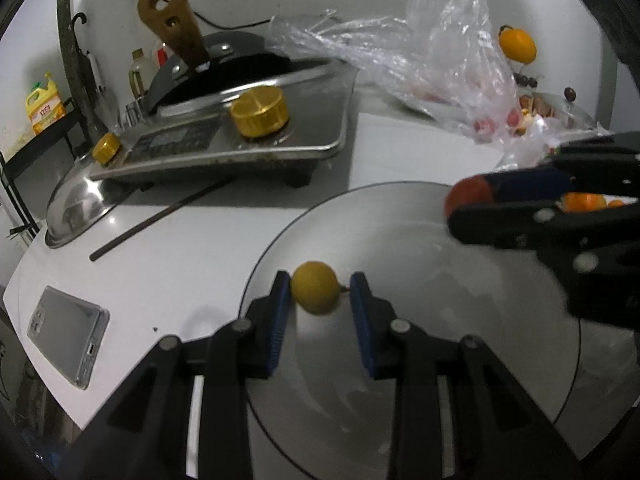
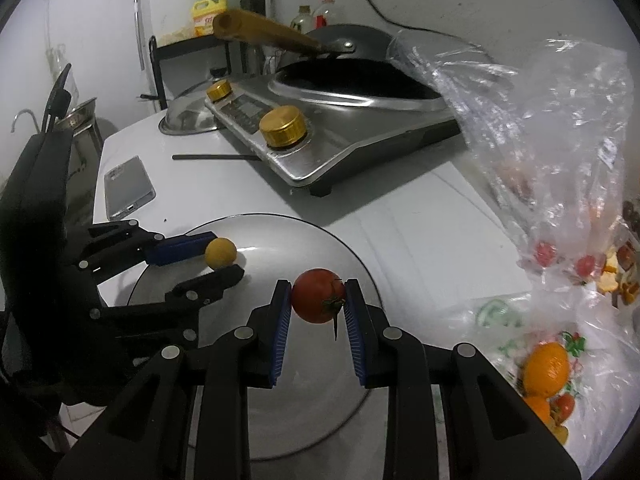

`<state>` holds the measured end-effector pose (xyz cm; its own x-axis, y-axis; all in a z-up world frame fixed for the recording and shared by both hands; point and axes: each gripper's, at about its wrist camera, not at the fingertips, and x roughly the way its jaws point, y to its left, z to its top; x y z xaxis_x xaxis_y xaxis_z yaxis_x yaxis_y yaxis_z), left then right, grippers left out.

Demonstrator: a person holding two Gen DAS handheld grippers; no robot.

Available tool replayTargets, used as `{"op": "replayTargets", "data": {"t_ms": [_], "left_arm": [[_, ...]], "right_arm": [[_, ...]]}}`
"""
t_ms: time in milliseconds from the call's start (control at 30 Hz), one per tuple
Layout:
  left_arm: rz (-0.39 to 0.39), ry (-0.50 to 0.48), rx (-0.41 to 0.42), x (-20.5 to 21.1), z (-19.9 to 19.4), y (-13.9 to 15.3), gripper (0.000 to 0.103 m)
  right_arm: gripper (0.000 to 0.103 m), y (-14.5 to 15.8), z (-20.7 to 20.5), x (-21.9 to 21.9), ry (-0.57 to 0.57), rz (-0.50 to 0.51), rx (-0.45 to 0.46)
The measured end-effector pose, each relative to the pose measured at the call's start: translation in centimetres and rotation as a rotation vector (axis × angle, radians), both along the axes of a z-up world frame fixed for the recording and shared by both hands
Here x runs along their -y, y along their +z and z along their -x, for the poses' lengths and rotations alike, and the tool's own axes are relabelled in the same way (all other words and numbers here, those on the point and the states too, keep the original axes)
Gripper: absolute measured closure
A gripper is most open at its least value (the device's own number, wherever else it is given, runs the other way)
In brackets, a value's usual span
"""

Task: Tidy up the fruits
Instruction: 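Carry the red tomato in the right gripper while the left carries the yellow one to the plate, then open the right gripper onto the plate while the left opens releasing the yellow tomato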

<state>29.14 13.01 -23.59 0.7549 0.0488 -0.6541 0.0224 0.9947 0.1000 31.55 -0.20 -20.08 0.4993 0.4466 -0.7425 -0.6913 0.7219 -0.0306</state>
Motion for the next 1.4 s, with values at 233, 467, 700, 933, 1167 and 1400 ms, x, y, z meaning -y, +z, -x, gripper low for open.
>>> {"op": "replayTargets", "data": {"t_ms": [233, 467, 700, 933, 1167, 1400], "left_arm": [[0.010, 0.000, 0.006, -0.2, 0.1, -0.1, 0.070], [0.025, -0.011, 0.008, -0.4, 0.0, -0.1, 0.070], [0.032, -0.016, 0.008, -0.4, 0.0, -0.1, 0.070], [0.033, -0.018, 0.007, -0.3, 0.0, -0.1, 0.068], [0.044, -0.040, -0.005, -0.2, -0.1, 0.1, 0.056], [0.049, -0.006, -0.002, -0.1, 0.4, 0.8, 0.050]], "right_arm": [[0.074, -0.9, -0.9, -2.0, 0.017, 0.025, -0.017], [0.074, -2.0, -1.7, -2.4, -0.009, 0.049, -0.048], [0.074, -2.5, -1.9, -2.5, -0.029, 0.053, -0.064], [0.066, -2.5, -2.0, -2.1, -0.057, 0.049, -0.066], [0.054, -1.9, -1.8, -1.6, -0.081, 0.027, -0.055], [0.054, -0.7, -1.1, 0.0, -0.104, 0.001, -0.035]]}}
